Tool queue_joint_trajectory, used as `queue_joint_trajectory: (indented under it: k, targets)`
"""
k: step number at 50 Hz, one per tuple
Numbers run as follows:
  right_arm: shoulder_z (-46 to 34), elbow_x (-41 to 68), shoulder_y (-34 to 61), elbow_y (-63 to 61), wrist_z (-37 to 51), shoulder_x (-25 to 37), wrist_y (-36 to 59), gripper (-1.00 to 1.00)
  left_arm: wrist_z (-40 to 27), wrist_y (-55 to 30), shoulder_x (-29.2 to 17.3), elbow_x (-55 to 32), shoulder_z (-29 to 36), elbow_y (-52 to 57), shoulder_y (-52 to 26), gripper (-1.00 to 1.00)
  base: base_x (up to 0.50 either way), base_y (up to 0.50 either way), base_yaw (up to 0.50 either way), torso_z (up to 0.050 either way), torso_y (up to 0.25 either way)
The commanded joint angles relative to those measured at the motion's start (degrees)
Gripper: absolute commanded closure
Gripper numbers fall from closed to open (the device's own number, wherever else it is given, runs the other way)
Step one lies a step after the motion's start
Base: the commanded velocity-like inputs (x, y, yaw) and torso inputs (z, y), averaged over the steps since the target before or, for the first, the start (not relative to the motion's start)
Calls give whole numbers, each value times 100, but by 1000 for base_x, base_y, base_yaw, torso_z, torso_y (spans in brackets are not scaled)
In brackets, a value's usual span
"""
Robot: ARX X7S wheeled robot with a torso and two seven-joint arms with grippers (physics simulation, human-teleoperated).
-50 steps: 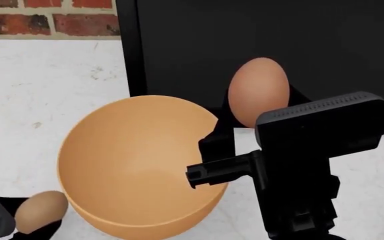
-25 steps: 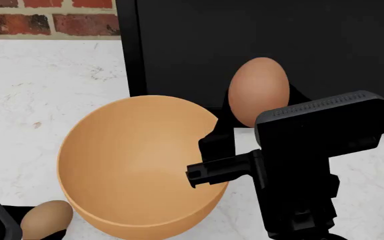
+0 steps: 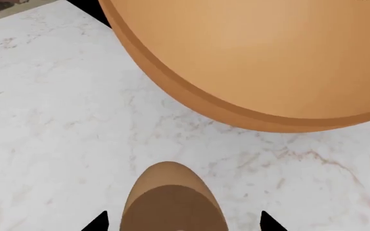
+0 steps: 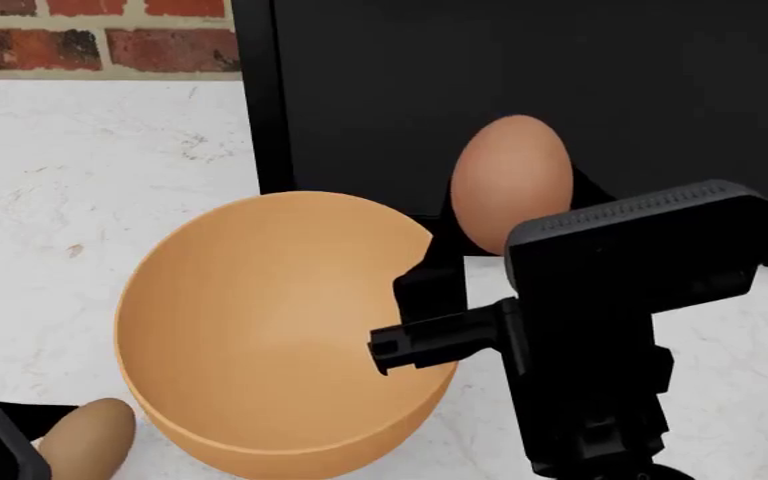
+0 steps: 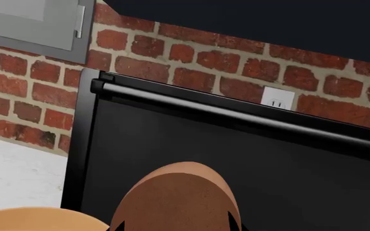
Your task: Place the eggs and milk next to the bowl.
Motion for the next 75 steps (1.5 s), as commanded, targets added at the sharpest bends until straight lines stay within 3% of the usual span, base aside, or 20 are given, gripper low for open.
queue_joint_trajectory:
  k: [1,24,53,75]
  targets:
    - [-35,-89,49,-7,-74,4,33,100,-20,-70,-5,0,88,1,45,-100,0,0,0,0,0]
    - [-6,-36,14,-45,-52,35,-30,100,-171,-336,-248,-381,-280,507,-255,-100,0,0,0,0,0]
    - [84,98,57,-177,43,99,51,100,-657,-400,-793,-1659,-1575,1494,21,-100,0,0,0,0,0]
    - [500,696,68,-591,269,218,626,100,-1477,46,-574,-2036,-2576,1559,447,-100,0,0,0,0,0]
